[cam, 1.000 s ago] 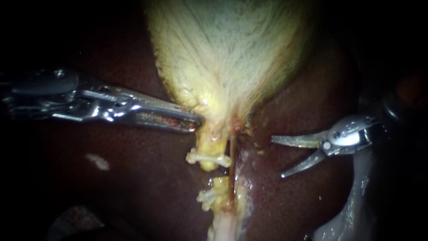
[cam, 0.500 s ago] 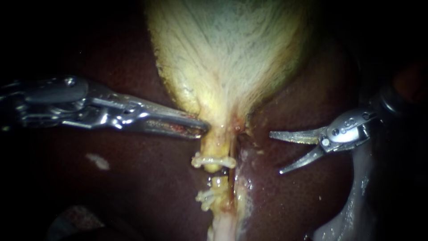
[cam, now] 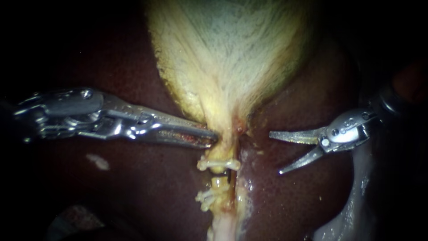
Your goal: Go back from the cut left tube
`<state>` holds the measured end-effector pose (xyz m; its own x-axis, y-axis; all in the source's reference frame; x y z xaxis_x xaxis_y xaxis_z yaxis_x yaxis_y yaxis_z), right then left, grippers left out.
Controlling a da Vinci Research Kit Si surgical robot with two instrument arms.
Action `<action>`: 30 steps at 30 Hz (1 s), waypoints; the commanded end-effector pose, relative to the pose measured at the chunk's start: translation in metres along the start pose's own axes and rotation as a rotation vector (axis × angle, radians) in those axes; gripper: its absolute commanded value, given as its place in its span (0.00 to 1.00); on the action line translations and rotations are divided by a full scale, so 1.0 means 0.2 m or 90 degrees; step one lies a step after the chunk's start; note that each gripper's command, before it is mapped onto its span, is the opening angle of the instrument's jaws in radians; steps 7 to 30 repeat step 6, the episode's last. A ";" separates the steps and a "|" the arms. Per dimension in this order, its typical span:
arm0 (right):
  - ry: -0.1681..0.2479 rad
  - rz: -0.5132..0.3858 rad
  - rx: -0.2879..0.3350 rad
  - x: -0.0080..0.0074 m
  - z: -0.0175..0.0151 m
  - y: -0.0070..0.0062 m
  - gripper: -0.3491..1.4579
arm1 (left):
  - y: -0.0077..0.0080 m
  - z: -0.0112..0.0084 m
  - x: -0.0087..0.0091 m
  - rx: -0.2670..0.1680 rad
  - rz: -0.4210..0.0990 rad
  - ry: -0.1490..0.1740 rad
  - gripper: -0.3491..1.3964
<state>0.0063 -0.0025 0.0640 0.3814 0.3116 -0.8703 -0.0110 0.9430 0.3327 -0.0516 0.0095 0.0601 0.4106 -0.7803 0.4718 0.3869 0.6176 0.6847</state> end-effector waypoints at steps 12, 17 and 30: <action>0.000 0.000 0.000 0.000 -0.001 0.000 0.98 | 0.000 0.000 0.000 0.000 0.000 0.000 0.00; 0.000 0.000 0.000 0.000 -0.001 0.000 0.98 | 0.000 0.000 0.000 0.000 0.000 0.000 0.00; 0.000 0.000 0.000 0.000 -0.001 0.000 0.98 | 0.000 0.000 0.000 0.000 0.000 0.000 0.00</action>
